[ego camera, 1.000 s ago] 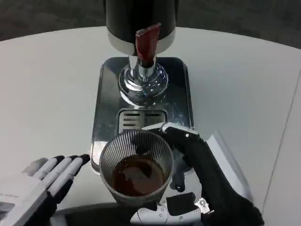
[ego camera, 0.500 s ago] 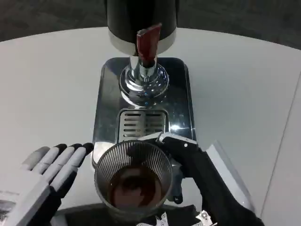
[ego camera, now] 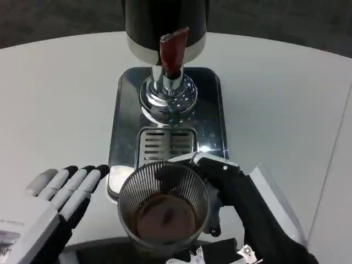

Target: Grasp the cup under the faucet to collect the drink, then remove the cup.

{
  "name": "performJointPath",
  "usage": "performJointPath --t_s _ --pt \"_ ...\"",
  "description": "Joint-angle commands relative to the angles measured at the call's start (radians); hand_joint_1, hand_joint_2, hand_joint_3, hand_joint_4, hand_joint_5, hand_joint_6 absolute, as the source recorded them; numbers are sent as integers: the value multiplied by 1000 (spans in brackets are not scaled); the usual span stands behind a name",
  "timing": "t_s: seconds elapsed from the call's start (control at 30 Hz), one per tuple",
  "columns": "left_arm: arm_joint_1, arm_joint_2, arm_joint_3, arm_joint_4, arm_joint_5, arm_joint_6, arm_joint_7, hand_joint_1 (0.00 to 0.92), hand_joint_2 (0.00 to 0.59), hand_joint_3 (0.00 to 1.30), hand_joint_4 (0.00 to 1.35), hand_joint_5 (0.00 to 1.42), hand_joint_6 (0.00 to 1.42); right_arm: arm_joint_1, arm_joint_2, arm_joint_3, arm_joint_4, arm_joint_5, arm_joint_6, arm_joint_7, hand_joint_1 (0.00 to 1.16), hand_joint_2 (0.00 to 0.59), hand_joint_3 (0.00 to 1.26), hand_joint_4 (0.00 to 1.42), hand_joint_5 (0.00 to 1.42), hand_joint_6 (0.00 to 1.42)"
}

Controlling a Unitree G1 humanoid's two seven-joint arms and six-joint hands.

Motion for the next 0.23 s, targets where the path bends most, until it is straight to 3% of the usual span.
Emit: performJointPath --t_s 0.03,0.23 --pt "7 6 -11 -7 2 11 -17 0 51 0 0 0 0 -3 14 -4 -36 15 -26 -1 1103 85 808 1019 967 1273" --pt "0 6 -21 -12 12 28 -22 0 51 0 0 0 0 -3 18 -6 -33 16 -22 -1 1103 85 808 1023 967 1273"
